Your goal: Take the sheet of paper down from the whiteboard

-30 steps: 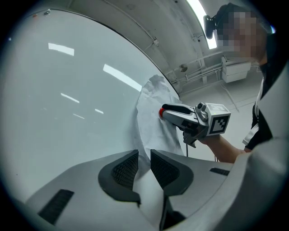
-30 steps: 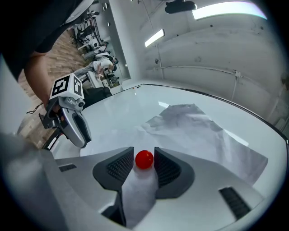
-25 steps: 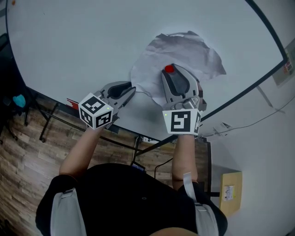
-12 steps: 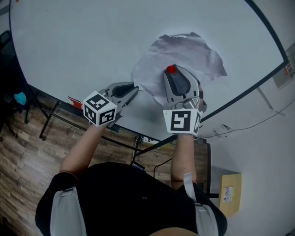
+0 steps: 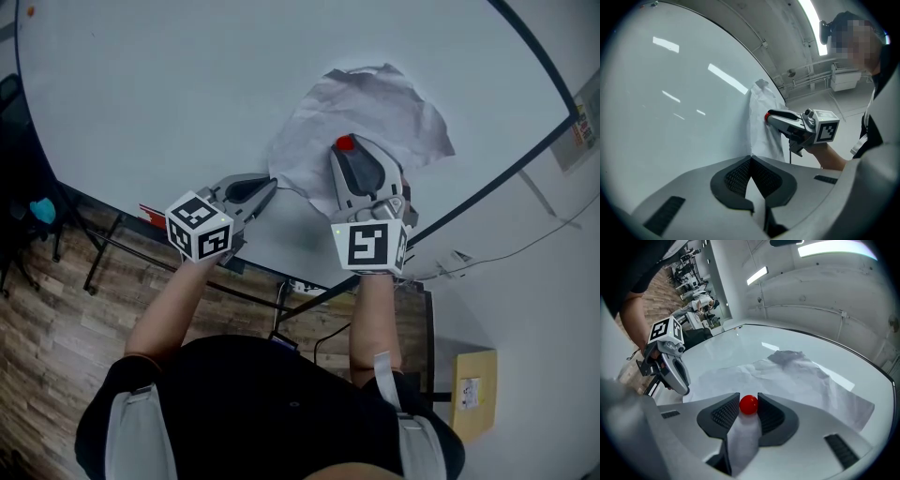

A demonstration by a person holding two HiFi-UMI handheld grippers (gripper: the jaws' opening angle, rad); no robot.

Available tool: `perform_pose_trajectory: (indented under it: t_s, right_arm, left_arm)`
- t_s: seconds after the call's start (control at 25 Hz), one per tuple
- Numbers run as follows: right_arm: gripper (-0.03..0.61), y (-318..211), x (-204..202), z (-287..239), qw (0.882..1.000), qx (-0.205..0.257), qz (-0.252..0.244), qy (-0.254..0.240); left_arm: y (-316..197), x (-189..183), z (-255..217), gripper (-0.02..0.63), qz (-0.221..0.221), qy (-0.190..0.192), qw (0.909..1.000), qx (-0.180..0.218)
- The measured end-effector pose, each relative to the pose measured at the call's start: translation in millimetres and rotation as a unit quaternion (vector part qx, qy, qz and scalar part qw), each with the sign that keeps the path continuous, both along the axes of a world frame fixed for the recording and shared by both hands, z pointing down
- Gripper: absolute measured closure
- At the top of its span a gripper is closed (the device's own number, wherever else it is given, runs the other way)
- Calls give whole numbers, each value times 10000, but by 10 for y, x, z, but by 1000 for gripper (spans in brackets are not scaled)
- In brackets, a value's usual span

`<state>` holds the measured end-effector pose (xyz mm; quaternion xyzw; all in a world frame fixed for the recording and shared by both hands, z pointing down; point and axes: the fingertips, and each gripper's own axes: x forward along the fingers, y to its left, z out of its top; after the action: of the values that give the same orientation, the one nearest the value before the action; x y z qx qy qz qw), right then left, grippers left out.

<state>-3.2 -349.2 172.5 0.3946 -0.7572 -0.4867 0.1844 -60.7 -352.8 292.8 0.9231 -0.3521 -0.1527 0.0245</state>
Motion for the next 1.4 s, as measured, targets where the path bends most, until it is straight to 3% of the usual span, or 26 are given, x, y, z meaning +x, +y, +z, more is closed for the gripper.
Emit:
perform_pose_trajectory:
  t_s: [0.72,0.84,1.2,1.4]
  right_arm:
    - [465,339,154,-128,9996,228,-155,-56]
    - [505,420,182,-221,9992,344,-151,-106]
    - [515,232,301,-111,9997,84,133,-206]
    - [517,314,246,-224,9996,265,38,-112]
  left_arm:
    - [147,223,29,603,227,-54,9997,-63]
    - [158,251,63,603,265,-84,9995,-126]
    - [212,273,89,603,325,-108,9993,-159]
    - [171,248,85,603,300,-107,9993,-204]
